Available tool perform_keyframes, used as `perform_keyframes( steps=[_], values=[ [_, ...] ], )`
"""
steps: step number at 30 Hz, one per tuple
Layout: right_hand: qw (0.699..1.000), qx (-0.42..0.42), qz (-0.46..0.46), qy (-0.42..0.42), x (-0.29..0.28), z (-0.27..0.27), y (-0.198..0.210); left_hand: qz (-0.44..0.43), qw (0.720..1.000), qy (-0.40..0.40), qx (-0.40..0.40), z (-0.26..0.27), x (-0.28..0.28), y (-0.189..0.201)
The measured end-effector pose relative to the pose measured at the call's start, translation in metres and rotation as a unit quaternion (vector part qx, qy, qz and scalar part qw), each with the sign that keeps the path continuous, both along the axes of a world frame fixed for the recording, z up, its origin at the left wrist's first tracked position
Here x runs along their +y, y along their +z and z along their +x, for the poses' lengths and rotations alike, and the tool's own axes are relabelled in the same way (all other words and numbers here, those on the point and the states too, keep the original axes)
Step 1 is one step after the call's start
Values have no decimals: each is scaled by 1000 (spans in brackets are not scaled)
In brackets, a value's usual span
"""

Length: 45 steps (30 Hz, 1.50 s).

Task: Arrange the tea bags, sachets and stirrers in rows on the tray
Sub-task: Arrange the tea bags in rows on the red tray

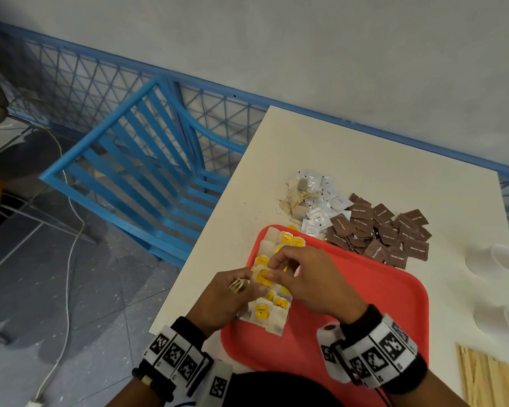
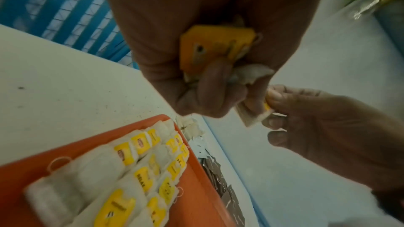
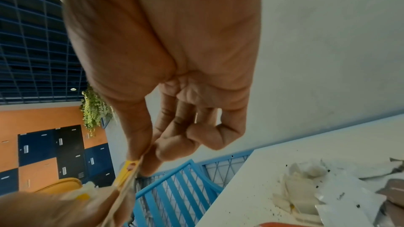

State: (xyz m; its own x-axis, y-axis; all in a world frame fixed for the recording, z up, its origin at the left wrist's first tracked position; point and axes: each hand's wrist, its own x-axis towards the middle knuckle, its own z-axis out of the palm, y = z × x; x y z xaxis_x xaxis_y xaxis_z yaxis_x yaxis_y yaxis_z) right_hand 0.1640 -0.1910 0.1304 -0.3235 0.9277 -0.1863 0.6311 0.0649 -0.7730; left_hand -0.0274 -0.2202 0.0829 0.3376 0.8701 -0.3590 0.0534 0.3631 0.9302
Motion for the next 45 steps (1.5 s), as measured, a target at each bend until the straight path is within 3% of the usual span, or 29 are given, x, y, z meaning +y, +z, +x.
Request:
perform_keyframes(
  steps=[4,15,19,23,31,36,40,45],
  values=[
    [1000,-1,-17,22,-5,-9,-6,-18,1000,9,9,-12,-7,-7],
    [992,-55,-58,101,-14,-29,-49,6,988,-50,144,-39,-33,-42],
    [976,-115,-105,149,-16,-31,-69,-13,982,-11,186,-59,-47,-61],
    [954,-99,-170,226,-22,-44,-78,-40,974,34,219,-71,-52,-72],
    [967,-146,-164,132,-20,-60,-110,-31,957,74,279,-65,-49,-81],
    [967,-176,-153,105,-22,-60,-119,-40,933,28,357,-51,-48,-93],
    [968,-181,-148,92,-22,-56,-121,-86,897,-42,431,-37,-47,-100],
    [966,-184,-143,113,-24,-41,-114,-113,887,-75,441,-35,-43,-96]
  ],
)
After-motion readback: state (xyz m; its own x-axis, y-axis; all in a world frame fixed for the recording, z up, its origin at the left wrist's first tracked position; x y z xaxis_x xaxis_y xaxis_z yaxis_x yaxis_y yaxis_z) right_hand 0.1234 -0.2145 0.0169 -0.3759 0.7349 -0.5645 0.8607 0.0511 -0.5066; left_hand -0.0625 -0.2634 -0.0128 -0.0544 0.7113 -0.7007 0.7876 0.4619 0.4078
